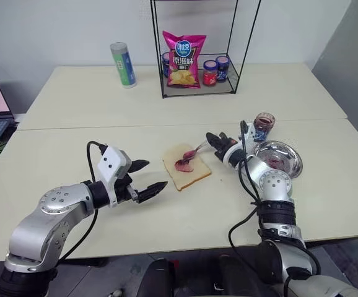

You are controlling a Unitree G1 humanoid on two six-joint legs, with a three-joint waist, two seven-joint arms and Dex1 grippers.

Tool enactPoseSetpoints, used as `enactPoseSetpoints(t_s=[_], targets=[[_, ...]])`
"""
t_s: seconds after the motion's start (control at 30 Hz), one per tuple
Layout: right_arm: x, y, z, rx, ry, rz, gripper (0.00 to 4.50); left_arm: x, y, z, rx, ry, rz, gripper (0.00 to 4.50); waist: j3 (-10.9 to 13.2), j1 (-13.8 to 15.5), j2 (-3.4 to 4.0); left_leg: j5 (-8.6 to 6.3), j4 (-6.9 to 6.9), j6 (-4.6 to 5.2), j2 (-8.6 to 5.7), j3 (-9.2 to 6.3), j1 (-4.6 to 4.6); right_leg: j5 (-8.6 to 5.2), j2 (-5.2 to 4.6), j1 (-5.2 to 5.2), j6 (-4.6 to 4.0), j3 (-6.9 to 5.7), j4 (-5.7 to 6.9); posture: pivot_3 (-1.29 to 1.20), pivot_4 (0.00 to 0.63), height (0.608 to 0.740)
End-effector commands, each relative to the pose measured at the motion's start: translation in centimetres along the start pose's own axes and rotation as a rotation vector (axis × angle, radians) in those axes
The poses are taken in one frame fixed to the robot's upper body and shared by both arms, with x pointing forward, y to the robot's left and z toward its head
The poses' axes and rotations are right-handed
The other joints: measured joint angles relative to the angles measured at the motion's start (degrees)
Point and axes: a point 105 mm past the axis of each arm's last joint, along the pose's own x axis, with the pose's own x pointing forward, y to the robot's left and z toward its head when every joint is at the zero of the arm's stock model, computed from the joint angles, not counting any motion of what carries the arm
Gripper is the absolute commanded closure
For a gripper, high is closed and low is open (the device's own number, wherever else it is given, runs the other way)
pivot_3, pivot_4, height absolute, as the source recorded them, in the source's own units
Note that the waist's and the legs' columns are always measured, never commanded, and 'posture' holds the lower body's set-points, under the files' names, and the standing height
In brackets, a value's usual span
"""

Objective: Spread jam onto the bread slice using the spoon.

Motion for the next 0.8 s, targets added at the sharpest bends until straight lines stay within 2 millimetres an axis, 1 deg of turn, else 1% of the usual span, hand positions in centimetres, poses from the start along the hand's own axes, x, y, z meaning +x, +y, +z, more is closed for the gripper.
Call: enactPoseSetpoints(t_s=[0.03,0.27,0.53,0.63,0.8], targets=[[0.4,1.1,0.6,-0.029,-0.022,0.032,4.47,0.0,-0.1,0.7,0.034,-0.017,-0.009,0.0,0.0,0.0,0.0,0.0,0.0,0.0,0.02,-0.02,0.01,0.0,0.0,0.0,0.0,-0.01,0.01,0.0,0.15,0.74],[0.0,0.4,-0.3,-0.056,-0.001,0.014,4.47,0.1,-0.2,0.8,0.036,-0.019,-0.013,0.0,0.0,0.0,0.0,0.0,0.0,-0.01,0.07,-0.01,0.04,0.0,0.0,0.0,0.0,-0.01,0.03,0.0,0.15,0.74],[-1.4,-0.6,-1.1,-0.169,0.03,-0.002,4.47,0.1,-0.2,0.8,0.039,-0.02,-0.014,0.0,0.0,0.0,0.0,0.0,0.0,-0.01,0.06,-0.01,0.05,0.0,-0.01,0.01,0.0,0.0,0.02,0.0,0.15,0.74],[-1.9,-0.8,-1.0,-0.182,0.029,-0.003,4.47,0.1,-0.1,0.8,0.04,-0.02,-0.015,0.0,0.0,0.1,0.0,0.0,0.0,-0.01,0.05,-0.02,0.07,-0.01,-0.01,0.04,0.01,-0.01,0.02,0.0,0.15,0.74],[-2.7,-1.1,-0.3,-0.18,0.015,-0.011,4.47,0.1,-0.1,0.8,0.042,-0.019,-0.018,0.0,0.0,0.3,0.0,0.0,0.0,-0.01,0.04,-0.02,0.07,-0.01,-0.01,0.04,0.01,-0.01,0.02,0.0,0.15,0.74]])
